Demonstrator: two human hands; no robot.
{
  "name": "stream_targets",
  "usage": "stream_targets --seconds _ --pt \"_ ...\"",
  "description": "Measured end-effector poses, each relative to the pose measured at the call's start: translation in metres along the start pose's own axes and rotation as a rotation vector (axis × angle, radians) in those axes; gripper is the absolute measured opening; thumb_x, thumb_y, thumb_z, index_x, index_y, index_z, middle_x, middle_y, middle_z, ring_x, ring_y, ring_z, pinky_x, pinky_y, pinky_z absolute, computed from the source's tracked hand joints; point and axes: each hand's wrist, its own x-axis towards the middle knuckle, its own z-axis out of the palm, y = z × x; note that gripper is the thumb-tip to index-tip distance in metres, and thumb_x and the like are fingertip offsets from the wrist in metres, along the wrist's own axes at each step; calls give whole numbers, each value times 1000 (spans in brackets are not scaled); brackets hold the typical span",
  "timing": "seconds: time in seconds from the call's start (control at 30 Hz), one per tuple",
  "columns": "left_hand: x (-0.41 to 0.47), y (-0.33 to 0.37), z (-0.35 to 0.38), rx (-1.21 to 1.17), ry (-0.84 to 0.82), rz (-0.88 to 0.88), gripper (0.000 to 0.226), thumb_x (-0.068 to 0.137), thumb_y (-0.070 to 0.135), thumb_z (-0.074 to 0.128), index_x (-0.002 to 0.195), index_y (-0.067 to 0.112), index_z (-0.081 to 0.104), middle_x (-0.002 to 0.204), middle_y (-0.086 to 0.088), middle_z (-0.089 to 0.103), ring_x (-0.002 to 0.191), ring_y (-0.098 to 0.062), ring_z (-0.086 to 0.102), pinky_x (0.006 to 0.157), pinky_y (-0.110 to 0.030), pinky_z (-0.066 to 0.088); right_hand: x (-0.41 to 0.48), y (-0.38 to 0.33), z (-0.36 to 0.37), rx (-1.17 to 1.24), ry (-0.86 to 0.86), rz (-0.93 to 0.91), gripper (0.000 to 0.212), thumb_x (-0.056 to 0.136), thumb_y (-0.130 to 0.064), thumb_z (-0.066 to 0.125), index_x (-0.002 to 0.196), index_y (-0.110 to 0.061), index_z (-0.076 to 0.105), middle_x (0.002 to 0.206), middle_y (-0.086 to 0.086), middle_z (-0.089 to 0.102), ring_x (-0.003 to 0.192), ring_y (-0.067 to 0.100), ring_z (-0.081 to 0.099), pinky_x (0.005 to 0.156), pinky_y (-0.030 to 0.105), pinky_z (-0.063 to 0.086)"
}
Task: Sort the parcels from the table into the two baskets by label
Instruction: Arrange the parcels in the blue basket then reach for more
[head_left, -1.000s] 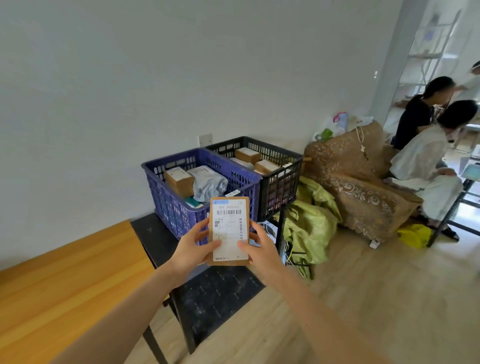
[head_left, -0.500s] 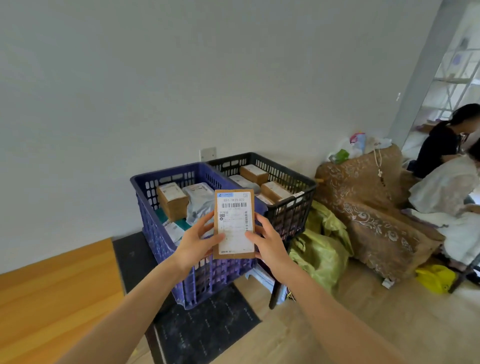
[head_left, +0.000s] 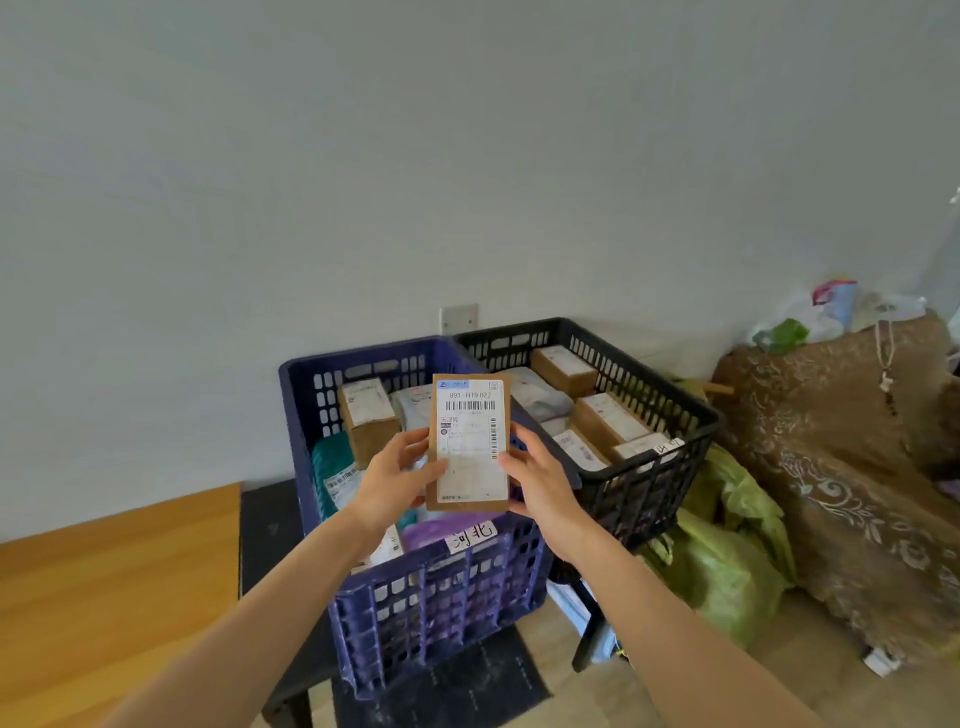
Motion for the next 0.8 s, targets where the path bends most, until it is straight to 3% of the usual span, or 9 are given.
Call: stream_targets --seconds 0.07,0.17,0.33,0.47,0.63,0.8 --pt "12 1 1 -7 43 -19 37 91 12 63 124 25 51 130 3 58 110 -20 62 93 -47 53 22 1 -3 -7 -42 12 43 100 -16 49 140 -29 41 131 3 59 104 11 59 89 38 53" --pt "29 4 4 -4 103 -32 45 92 11 61 135 18 47 130 -1 59 111 -20 62 88 -42 56 56 3 -8 -27 -115 27 41 100 -16 49 139 -29 43 124 0 62 102 9 61 81 34 56" --pt "54 8 7 10 245 -93 41 94 9 59 132 18 50 123 2 62 107 -19 63 86 -42 56 103 4 -14 -53 -275 65 34 102 -16 46 131 -33 45 102 -13 62 91 4 61 65 23 53" --pt "66 8 8 22 356 -140 38 96 9 55 130 25 50 120 3 63 105 -18 62 77 -35 56 134 8 -7 -71 -392 92 37 102 -17 46 135 -31 43 117 0 63 107 19 62 81 37 57" --pt "73 0 0 72 496 -173 48 97 10 55 140 28 45 129 2 61 109 -22 63 76 -37 59 160 15 8 -88 -508 122 36 102 -17 44 136 -30 42 111 -3 65 102 16 64 84 41 56" --pt "73 -10 -10 162 566 -215 49 98 10 53 142 26 41 130 -2 60 110 -22 63 79 -44 59 171 32 30 -104 -577 163 41 102 -14 44 142 -22 40 127 6 62 114 23 62 88 41 56"
